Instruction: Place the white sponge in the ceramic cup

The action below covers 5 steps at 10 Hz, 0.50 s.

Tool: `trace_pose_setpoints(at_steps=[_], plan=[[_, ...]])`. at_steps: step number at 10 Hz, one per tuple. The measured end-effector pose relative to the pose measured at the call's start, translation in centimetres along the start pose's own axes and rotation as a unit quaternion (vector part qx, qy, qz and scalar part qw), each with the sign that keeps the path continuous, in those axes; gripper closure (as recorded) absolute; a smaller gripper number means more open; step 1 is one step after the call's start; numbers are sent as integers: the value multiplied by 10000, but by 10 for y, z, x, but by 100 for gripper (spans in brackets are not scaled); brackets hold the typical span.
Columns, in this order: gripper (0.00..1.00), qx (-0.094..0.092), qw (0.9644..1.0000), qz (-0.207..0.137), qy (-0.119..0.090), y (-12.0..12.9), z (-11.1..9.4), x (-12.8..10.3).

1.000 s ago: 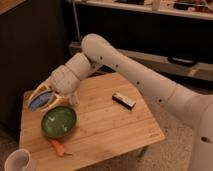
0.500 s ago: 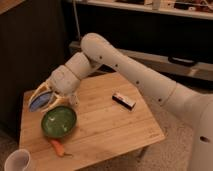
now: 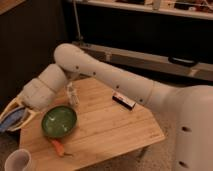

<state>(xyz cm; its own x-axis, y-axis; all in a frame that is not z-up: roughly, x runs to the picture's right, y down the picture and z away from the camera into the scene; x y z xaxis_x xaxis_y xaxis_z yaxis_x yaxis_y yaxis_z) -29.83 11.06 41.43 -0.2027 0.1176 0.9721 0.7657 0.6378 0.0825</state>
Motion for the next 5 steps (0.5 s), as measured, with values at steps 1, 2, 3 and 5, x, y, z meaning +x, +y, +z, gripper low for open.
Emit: trace_pose_setpoints(at_steps=[1, 2, 3, 5], plan=[[100, -185, 9996, -56, -220, -7, 26, -2], [100, -308, 9985, -47, -446, -10, 45, -3], [100, -398, 9962, 20, -774, -8, 63, -1], [100, -591, 9853, 128, -1599, 3, 106, 0]])
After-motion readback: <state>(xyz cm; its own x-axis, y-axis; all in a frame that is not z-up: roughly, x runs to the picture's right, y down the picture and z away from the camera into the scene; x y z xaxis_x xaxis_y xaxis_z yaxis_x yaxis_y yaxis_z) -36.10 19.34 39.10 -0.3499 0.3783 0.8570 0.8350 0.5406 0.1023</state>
